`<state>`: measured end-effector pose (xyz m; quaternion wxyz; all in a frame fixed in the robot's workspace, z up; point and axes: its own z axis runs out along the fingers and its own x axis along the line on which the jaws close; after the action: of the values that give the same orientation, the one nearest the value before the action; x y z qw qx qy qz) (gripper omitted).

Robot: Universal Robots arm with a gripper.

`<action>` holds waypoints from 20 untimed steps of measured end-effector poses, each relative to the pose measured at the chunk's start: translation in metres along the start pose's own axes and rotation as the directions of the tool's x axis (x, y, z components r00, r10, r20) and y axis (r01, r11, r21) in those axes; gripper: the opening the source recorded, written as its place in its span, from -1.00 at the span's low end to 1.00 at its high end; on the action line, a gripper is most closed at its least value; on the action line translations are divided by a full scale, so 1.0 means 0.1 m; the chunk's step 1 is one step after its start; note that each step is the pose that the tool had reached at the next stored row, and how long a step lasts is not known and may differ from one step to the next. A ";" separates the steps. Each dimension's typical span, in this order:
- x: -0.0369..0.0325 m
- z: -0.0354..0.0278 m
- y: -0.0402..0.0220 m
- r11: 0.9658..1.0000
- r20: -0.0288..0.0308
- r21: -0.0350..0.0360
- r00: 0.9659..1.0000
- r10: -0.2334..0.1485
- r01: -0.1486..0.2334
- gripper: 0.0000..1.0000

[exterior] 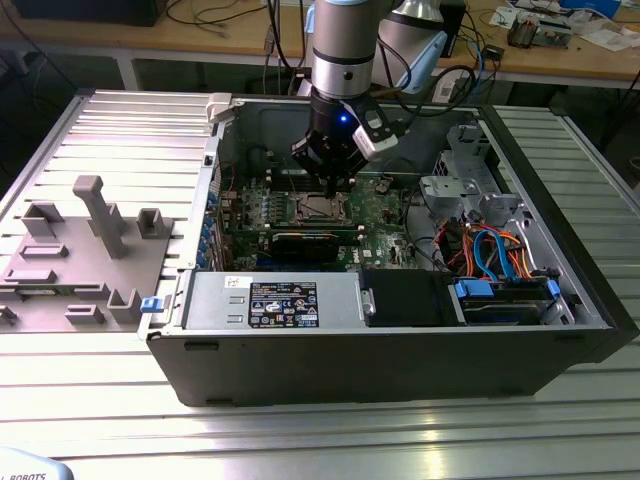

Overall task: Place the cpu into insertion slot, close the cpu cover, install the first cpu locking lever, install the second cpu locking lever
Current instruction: 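Install the first cpu locking lever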

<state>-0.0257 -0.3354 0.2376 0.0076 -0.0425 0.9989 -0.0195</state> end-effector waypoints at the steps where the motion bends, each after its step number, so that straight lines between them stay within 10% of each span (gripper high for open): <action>1: 0.000 0.000 0.000 1.000 0.000 0.000 1.000 0.000 0.000 -0.79; 20: 0.000 0.000 0.001 0.996 0.003 -0.001 0.996 -0.085 0.085 -0.79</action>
<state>-0.0257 -0.3353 0.2376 0.0084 -0.0849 0.9962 -0.0193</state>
